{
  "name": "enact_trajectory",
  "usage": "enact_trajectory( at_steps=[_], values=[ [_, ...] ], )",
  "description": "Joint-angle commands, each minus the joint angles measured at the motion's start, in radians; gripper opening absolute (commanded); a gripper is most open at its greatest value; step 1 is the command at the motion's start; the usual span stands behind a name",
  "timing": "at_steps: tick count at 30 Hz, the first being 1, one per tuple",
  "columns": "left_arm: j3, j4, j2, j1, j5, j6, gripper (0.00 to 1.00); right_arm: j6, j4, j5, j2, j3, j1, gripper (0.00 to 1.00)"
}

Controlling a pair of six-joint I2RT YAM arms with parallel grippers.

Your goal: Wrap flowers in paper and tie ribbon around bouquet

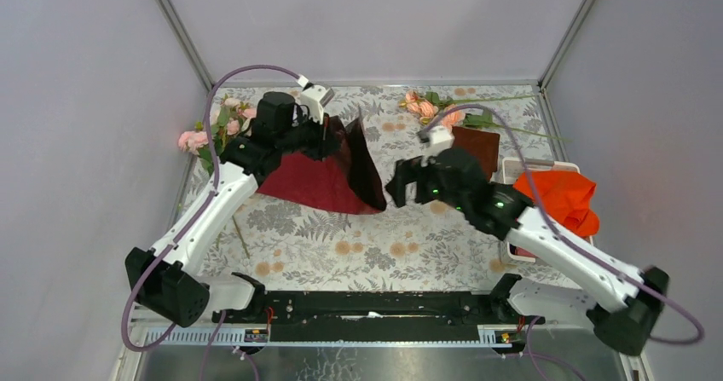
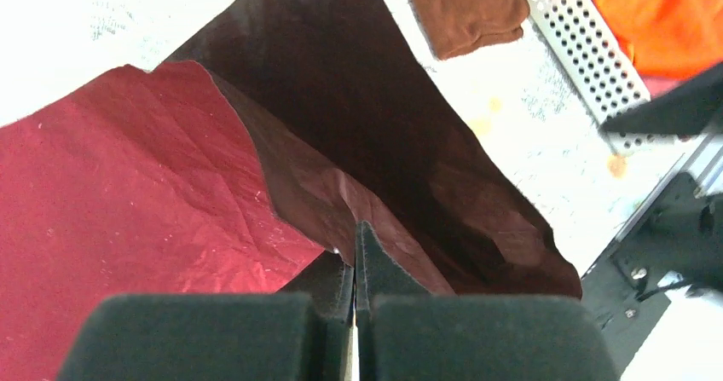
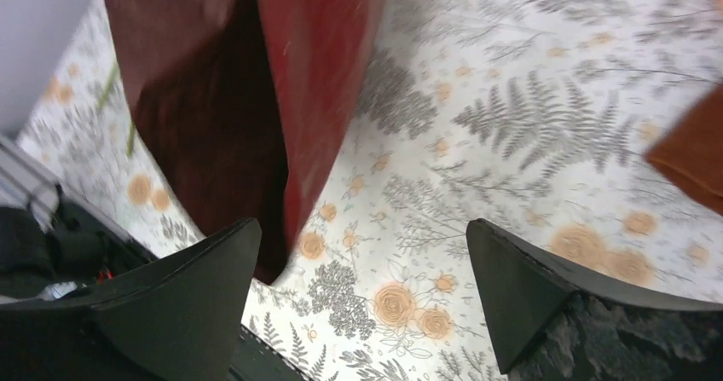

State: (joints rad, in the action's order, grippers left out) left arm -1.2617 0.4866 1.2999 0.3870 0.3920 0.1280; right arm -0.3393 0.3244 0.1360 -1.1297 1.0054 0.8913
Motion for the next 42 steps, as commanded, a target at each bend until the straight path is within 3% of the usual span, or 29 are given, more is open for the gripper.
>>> enact_trajectory(
  at_steps=[1, 8, 14, 19, 22, 27, 31, 36, 39, 42],
  values=[
    [0.033, -0.046, -0.055, 0.027, 0.026, -0.187, 0.00, -0.067, 0.043, -0.083, 0.160, -0.036, -0.130, 1.00],
    [0.086, -0.069, -0.090, 0.033, 0.064, -0.146, 0.00, -0.179, -0.188, -0.298, -0.012, -0.020, -0.246, 1.00],
    [0.115, -0.102, -0.077, 0.038, 0.076, -0.131, 0.00, -0.265, -0.248, -0.304, -0.144, 0.019, -0.244, 1.00],
    [0.119, -0.106, -0.079, 0.038, 0.078, -0.130, 0.00, -0.320, -0.305, -0.251, -0.209, -0.058, -0.246, 0.99],
    [0.121, -0.103, -0.092, 0.038, 0.071, -0.131, 0.00, -0.331, -0.279, -0.186, -0.240, -0.059, -0.248, 0.77],
    [0.033, -0.070, -0.100, 0.038, 0.008, -0.163, 0.00, -0.266, -0.216, -0.094, -0.277, -0.002, -0.298, 0.00],
    [-0.117, -0.032, -0.107, 0.031, -0.077, -0.208, 0.00, -0.128, -0.036, 0.123, -0.233, 0.200, -0.301, 0.00],
    [-0.284, -0.025, -0.099, -0.016, -0.181, -0.240, 0.00, -0.040, -0.008, 0.301, -0.070, 0.338, -0.287, 0.00],
    [-0.315, -0.029, -0.104, -0.046, -0.184, -0.230, 0.00, -0.048, -0.057, 0.299, 0.041, 0.265, -0.260, 0.00],
    [-0.252, -0.034, -0.117, -0.065, -0.144, -0.220, 0.00, -0.122, -0.116, 0.314, 0.169, 0.067, -0.194, 0.00]
  ],
)
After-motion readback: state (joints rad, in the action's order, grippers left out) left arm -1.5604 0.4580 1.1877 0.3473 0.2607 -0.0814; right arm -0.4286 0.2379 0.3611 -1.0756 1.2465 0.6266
